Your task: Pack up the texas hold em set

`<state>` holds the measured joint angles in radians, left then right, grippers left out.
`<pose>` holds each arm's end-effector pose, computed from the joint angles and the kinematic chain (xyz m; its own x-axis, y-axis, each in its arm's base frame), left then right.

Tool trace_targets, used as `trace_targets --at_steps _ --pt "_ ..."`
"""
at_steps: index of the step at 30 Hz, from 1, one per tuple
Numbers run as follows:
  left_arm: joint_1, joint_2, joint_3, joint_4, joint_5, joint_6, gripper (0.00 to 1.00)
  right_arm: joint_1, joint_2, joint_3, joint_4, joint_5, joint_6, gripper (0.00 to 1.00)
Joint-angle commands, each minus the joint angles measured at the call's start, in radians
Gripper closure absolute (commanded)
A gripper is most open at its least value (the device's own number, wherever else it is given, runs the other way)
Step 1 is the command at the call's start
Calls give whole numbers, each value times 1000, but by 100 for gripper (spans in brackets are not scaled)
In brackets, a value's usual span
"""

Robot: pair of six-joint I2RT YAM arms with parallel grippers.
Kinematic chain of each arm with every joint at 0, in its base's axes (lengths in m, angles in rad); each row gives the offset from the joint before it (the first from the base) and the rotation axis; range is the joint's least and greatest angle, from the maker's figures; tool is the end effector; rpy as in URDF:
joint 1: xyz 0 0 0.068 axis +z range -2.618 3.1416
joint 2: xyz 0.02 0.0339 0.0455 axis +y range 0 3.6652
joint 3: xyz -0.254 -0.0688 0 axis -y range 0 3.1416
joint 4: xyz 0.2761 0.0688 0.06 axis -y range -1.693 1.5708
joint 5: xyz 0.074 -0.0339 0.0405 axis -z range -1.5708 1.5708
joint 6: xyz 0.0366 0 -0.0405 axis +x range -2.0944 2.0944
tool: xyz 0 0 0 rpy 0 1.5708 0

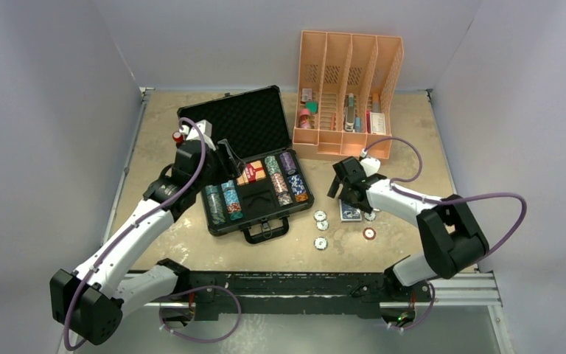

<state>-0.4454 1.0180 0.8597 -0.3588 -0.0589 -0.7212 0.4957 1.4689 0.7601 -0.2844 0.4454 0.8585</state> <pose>0.2399 -0.1121 0.2907 -0.5885 -0.4494 -0.6720 -0.0063 0.8338 -0.5521 0.2725 0.1294 0.1423 -0.6499 0.4251 -0.6300 0.4125 0.8935 0.1774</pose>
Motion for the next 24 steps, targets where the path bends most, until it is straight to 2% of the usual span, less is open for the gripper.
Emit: trace_targets --at_steps 1,4,8,20,22,24 --pt "7 -2 2 18 14 19 39 -13 15 -5 -49 -14 59 1" --pt "7 -1 0 21 13 20 39 -14 15 -8 -47 -31 55 1" --pt "7 3 2 18 6 22 39 8 17 -10 -50 -76 35 8" --pt "8 13 1 11 -10 25 39 139 54 -16 -110 -73 98 9" --pt "8 14 2 12 -11 25 39 140 54 -24 -110 -67 116 15" --pt "8 16 1 12 -15 25 39 140 51 -23 -112 -55 133 27"
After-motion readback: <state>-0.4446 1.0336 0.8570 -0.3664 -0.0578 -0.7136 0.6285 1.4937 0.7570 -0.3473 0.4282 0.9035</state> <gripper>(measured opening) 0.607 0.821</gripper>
